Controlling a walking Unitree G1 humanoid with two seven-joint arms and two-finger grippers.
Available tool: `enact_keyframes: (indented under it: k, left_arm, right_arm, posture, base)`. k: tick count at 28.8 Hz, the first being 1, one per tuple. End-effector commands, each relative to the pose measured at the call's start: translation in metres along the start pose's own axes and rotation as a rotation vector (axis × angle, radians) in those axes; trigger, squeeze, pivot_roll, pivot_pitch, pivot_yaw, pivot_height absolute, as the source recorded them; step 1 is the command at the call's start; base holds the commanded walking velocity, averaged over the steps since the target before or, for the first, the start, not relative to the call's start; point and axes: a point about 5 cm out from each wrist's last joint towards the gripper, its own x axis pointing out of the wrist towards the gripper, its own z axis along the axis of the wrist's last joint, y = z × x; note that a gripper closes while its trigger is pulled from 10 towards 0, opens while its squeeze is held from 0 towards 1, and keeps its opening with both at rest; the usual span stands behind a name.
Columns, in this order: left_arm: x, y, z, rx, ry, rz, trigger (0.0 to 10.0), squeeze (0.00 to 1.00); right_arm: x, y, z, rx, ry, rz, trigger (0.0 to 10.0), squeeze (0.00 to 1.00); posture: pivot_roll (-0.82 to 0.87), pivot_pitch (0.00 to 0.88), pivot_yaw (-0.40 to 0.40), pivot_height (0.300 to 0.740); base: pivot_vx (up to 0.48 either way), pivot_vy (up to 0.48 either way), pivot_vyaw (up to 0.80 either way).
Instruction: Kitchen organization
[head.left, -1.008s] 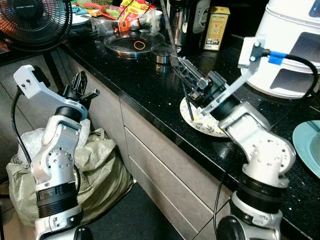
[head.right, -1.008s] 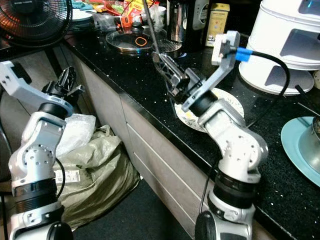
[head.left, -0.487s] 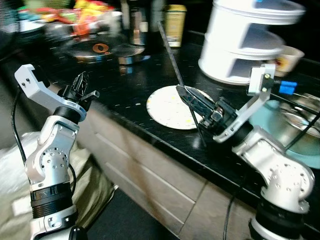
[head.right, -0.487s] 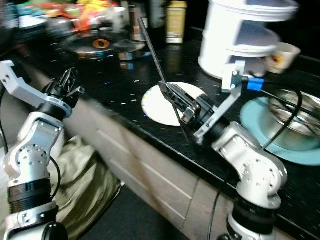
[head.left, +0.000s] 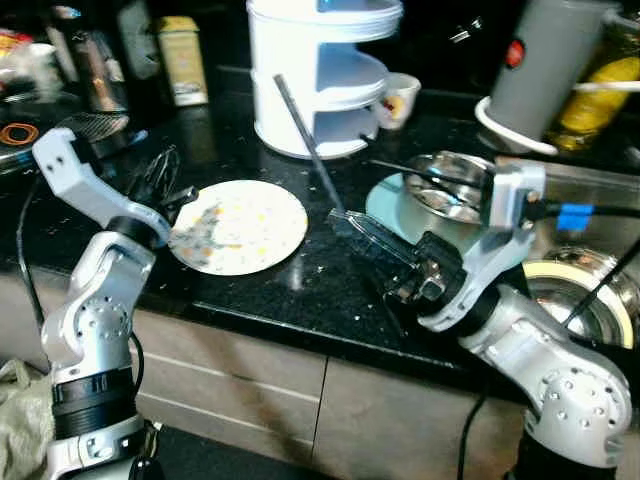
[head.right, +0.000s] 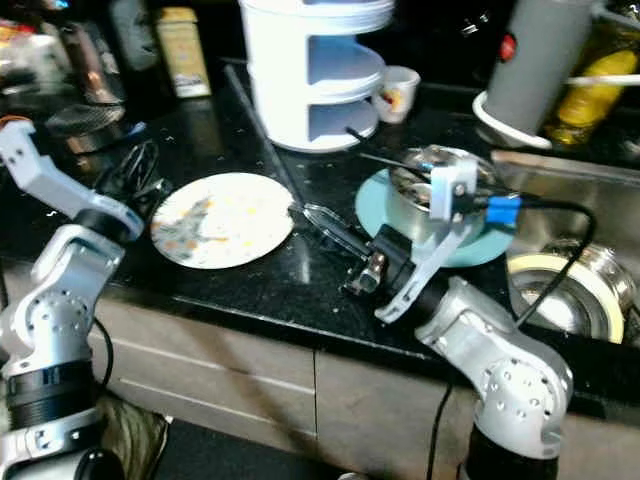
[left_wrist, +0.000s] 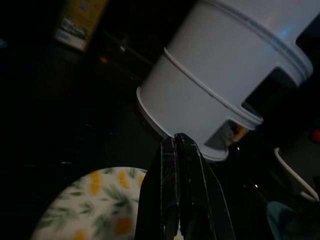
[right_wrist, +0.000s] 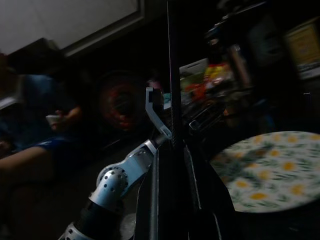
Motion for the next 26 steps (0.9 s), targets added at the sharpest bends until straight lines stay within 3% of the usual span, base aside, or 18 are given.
enact_keyframes:
  k: [1, 2, 3, 7, 16, 25, 26]
  left_arm:
    - [-0.004, 0.007, -0.005, 0.000, 0.022, 0.058, 10.0, 0.00]
    - [-0.005, 0.008, -0.007, -0.004, 0.027, 0.074, 10.0, 0.00]
    - [-0.007, 0.011, -0.009, -0.025, 0.035, 0.092, 10.0, 1.00]
    - [-0.011, 0.014, -0.015, -0.102, 0.056, 0.139, 10.0, 1.00]
    - [-0.027, 0.004, -0.014, -0.133, 0.052, 0.227, 10.0, 1.00]
    - [-0.031, 0.011, -0.028, -0.226, 0.130, 0.278, 10.0, 1.00]
    - [-0.031, 0.011, -0.033, -0.245, 0.159, 0.277, 10.0, 0.93]
  right_arm:
    - [0.003, 0.005, 0.000, -0.008, 0.008, 0.029, 10.0, 0.00]
    - [0.003, 0.005, 0.000, -0.008, 0.009, 0.028, 10.0, 0.00]
    - [0.003, 0.005, -0.001, -0.011, 0.013, 0.024, 10.0, 0.00]
    - [0.002, 0.003, -0.002, -0.010, 0.024, 0.020, 10.0, 0.00]
    - [-0.002, -0.001, -0.005, -0.010, 0.044, 0.000, 10.0, 0.00]
    - [0.000, -0.001, -0.008, -0.020, 0.076, 0.002, 10.0, 0.00]
    - [0.000, -0.001, -0.009, -0.025, 0.082, -0.002, 10.0, 0.00]
  posture:
    - [0.01, 0.037, 0.008, 0.740]
    - [0.01, 0.037, 0.008, 0.740]
    - [0.01, 0.037, 0.007, 0.740]
    - [0.01, 0.037, 0.009, 0.740]
    - [0.02, 0.039, 0.013, 0.740]
    - [0.03, 0.039, 0.006, 0.740]
    - [0.02, 0.038, 0.007, 0.740]
  base:
    - [0.000, 0.000, 0.00]
    - [0.000, 0.000, 0.00]
    - [0.000, 0.000, 0.00]
    - [0.000, 0.000, 0.00]
    - [0.000, 0.000, 0.00]
    - [0.000, 0.000, 0.00]
    - [0.000, 0.000, 0.00]
